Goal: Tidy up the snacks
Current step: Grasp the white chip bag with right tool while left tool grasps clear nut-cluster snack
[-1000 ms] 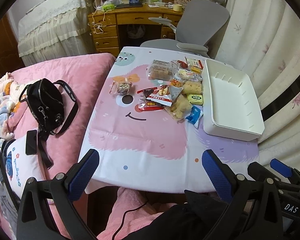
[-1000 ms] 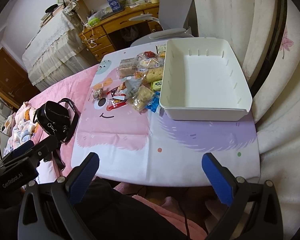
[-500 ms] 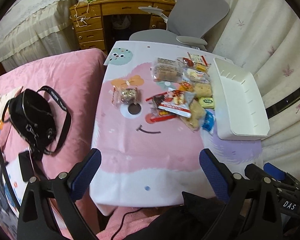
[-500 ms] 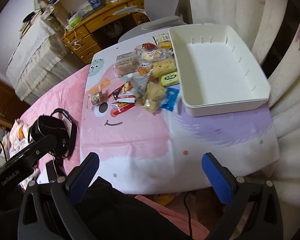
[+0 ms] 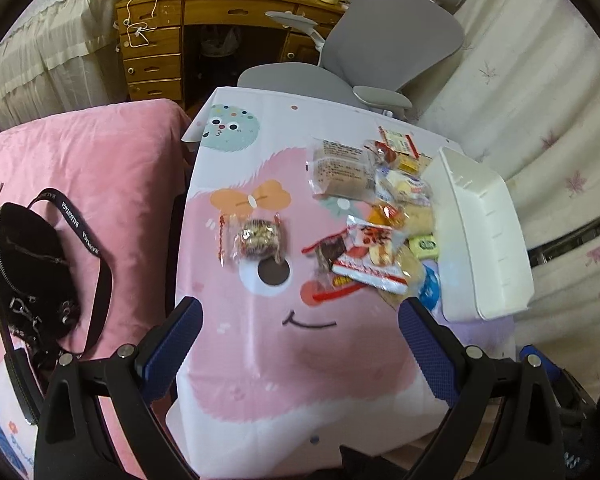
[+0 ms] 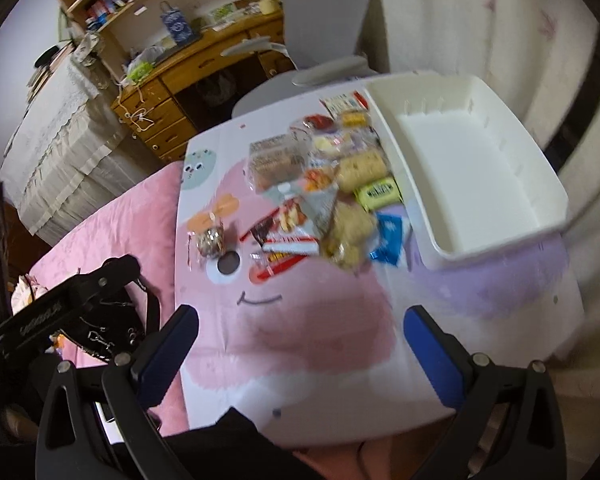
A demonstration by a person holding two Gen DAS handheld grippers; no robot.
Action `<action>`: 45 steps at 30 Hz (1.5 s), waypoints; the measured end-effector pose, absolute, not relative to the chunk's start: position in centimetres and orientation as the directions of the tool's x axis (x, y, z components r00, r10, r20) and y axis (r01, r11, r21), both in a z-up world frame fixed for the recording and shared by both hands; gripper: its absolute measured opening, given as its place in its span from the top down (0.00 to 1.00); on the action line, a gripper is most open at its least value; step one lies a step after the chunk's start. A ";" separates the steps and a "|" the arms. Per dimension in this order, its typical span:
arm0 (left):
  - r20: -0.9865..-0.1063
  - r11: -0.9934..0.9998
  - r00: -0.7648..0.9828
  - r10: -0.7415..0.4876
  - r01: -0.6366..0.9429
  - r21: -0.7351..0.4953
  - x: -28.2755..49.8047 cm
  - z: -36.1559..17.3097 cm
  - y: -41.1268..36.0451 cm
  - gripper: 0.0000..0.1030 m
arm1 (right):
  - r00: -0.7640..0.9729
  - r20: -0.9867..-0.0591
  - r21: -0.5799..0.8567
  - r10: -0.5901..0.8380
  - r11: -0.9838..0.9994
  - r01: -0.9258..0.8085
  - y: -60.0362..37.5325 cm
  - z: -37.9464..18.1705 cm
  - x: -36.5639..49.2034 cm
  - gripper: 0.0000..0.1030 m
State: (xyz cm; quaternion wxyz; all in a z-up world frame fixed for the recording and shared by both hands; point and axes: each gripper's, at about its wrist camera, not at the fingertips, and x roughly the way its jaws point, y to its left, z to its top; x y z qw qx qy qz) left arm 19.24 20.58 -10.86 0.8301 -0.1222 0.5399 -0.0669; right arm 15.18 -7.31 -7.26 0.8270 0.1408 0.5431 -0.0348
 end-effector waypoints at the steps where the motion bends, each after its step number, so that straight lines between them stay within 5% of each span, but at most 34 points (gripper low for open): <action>1: -0.884 0.962 0.402 -0.240 -0.023 -0.272 19.9 -11.4 20.4 0.06 | 0.432 -0.898 0.185 0.086 0.964 0.192 -7.0 -7.4 15.7 0.00; 11: -0.913 0.975 0.370 -0.169 -0.072 -0.210 25.0 -16.1 20.6 0.05 | 0.529 -0.840 0.194 0.117 0.977 0.092 -6.4 -11.4 21.2 0.00; 28: -0.973 0.979 0.200 -0.113 -0.143 -0.143 32.5 -26.0 20.2 0.06 | 0.407 -0.911 0.133 0.061 0.980 0.151 -7.0 -22.9 28.2 0.13; 34: -0.982 0.978 0.162 -0.101 -0.163 -0.128 33.4 -27.8 20.2 0.11 | 0.394 -0.918 0.088 0.031 0.988 0.127 -6.7 -24.0 29.6 0.18; 42: -0.993 0.969 0.106 -0.058 -0.234 -0.082 33.6 -29.4 21.7 0.38 | 0.377 -0.925 0.091 0.040 0.989 0.116 -6.7 -25.7 30.6 0.23; 45: -0.993 0.965 0.100 -0.056 -0.251 -0.080 33.5 -29.6 22.1 0.39 | 0.375 -0.927 0.080 0.031 0.990 0.116 -6.8 -26.0 30.8 0.29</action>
